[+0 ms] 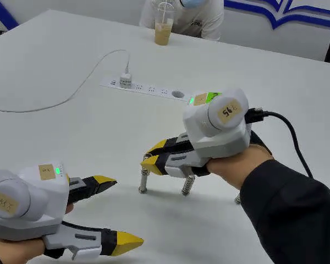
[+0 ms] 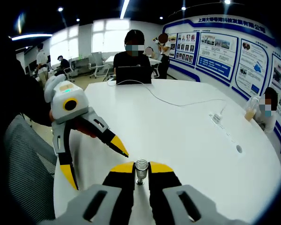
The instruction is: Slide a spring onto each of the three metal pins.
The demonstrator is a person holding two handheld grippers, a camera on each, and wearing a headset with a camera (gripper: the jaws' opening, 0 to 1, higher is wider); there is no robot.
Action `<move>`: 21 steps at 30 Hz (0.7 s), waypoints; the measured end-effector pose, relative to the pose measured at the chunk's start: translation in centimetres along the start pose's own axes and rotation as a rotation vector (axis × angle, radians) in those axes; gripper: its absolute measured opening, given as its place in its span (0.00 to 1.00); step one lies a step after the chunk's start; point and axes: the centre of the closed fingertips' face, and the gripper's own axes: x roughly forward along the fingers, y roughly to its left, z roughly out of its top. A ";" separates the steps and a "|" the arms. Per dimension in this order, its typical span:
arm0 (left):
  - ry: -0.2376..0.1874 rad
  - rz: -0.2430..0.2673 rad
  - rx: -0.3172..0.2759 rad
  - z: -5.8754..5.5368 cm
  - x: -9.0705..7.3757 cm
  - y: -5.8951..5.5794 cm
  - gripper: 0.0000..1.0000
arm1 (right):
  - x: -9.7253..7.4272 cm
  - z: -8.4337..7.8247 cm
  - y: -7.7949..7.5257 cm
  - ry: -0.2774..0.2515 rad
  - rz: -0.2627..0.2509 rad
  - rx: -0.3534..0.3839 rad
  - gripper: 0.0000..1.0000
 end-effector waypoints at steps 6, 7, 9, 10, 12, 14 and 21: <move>0.005 -0.001 -0.001 -0.1 0.0 -0.1 0.77 | 0.3 -0.5 0.1 0.007 0.005 0.010 0.12; 0.006 -0.001 -0.001 -0.2 0.0 -0.1 0.77 | 0.4 -0.5 0.1 0.007 0.007 0.014 0.12; 0.006 -0.001 -0.001 -0.2 0.0 -0.1 0.77 | 0.5 -0.7 0.1 0.010 0.008 0.018 0.12; 0.007 -0.001 -0.002 -0.2 0.0 -0.1 0.77 | 0.6 -0.7 0.1 0.011 0.009 0.019 0.12; 0.007 -0.002 -0.002 -0.2 0.0 -0.1 0.77 | 0.7 -0.9 0.0 0.014 0.012 0.025 0.12; 0.008 -0.002 -0.003 -0.2 0.0 -0.1 0.77 | 0.8 -1.1 0.0 0.018 0.012 0.025 0.12; 0.010 -0.002 -0.004 -0.3 0.0 0.0 0.77 | 1.2 -1.6 0.1 0.030 0.017 0.032 0.12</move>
